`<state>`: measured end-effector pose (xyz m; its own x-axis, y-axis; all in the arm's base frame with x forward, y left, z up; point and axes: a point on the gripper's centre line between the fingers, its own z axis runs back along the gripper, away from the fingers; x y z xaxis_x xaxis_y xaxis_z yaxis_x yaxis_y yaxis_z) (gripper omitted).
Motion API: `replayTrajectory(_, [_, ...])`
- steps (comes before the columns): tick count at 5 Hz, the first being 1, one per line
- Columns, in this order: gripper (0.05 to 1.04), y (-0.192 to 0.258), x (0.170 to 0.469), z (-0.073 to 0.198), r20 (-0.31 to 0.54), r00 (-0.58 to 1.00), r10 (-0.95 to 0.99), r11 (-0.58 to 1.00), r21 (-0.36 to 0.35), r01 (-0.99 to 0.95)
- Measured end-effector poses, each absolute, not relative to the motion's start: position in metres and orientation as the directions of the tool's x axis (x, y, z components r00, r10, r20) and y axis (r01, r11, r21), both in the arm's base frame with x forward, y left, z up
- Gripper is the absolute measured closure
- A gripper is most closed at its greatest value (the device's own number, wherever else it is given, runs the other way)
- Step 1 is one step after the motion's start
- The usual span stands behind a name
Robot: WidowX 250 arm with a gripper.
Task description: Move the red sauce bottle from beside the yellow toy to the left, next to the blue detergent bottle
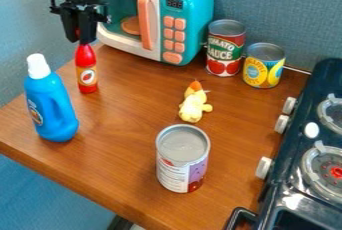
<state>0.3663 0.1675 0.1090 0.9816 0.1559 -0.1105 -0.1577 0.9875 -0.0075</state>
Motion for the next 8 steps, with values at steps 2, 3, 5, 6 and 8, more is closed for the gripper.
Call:
replayTrajectory(2, [0.102,0.167,0.364,0.107,-0.111,0.982,0.152,0.985,-0.063,-0.16])
replayTrajectory(3, [0.076,0.163,0.366,0.109,-0.104,0.983,0.148,0.984,-0.085,-0.157])
replayTrajectory(5, [0.083,0.121,0.389,0.168,-0.057,0.998,0.007,0.992,0.127,0.0])
replayTrajectory(6, [0.083,0.078,0.395,0.172,-0.107,0.989,-0.102,0.97,0.211,0.123])
replayTrajectory(8, [0.083,0.028,0.383,0.128,-0.166,0.971,-0.17,0.979,0.079,0.185])
